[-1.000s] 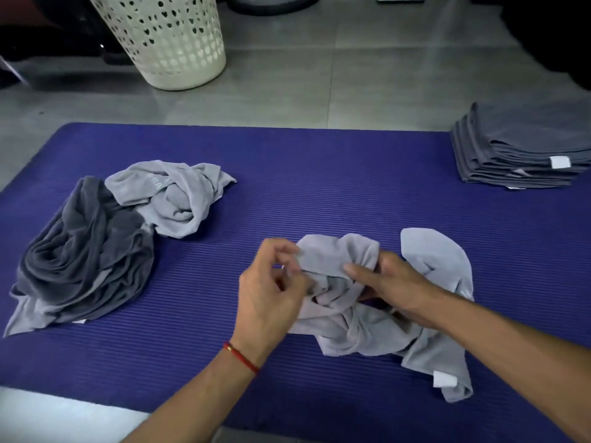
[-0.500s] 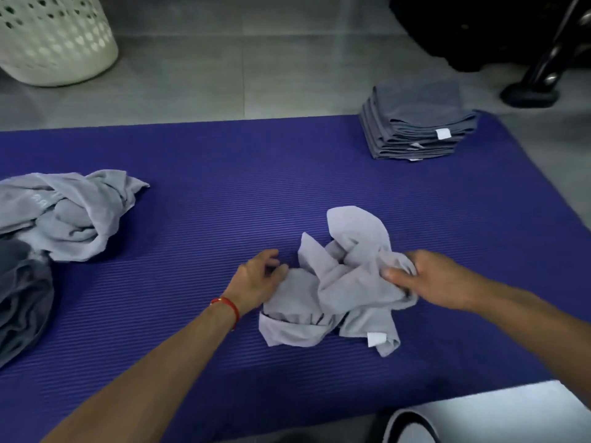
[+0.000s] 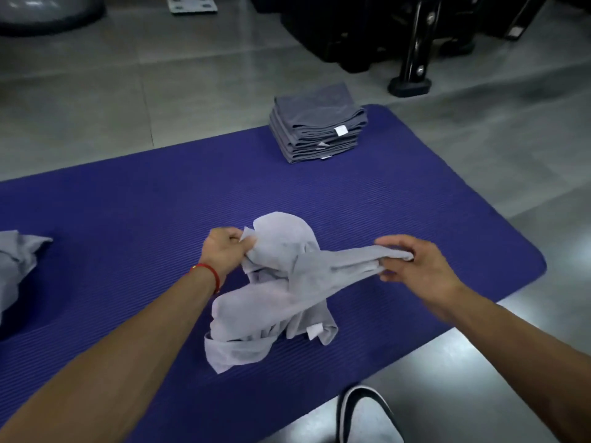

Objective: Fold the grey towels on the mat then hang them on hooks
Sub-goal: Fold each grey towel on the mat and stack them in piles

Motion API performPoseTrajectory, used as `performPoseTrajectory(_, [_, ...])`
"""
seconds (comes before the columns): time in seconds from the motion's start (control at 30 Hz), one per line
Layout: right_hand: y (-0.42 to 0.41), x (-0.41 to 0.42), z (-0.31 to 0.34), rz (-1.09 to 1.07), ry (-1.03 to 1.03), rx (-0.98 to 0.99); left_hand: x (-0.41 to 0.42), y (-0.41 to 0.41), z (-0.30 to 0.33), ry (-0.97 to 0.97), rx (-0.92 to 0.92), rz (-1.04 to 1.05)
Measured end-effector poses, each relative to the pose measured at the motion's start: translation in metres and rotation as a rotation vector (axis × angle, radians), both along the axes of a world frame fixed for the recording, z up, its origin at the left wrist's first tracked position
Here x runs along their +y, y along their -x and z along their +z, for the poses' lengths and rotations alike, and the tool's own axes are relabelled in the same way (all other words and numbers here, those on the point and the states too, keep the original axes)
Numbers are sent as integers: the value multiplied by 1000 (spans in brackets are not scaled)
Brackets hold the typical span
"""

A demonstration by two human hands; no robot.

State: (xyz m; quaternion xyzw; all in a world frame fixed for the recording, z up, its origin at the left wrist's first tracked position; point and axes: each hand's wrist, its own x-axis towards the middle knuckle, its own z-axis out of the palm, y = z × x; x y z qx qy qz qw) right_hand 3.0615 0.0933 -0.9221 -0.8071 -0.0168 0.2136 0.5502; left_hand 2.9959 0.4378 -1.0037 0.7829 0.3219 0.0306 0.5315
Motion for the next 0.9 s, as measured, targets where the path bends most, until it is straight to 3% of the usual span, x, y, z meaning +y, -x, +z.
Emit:
performPoseTrajectory(0.1, [-15,-9,22,-146,-167,89,8,-6,49,133,-231,44])
performPoseTrajectory(0.27, [-72,3,90,-366,-436,133,45,-31,153,34,-478,-103])
performPoseTrajectory(0.43, [-110,59,194,-242,-208,-213,81,-49,267,-152,-629,-106])
performPoseTrajectory(0.7, [-133,128,348,-139,36,-882,140,-15,447,203,-877,-63])
performPoseTrajectory(0.8, [-139,156,398,-123,-75,-839,157,4,506,333,-988,4])
performPoseTrajectory(0.9, [-133,180,441,-80,-253,-723,179,19,546,131,-1121,94])
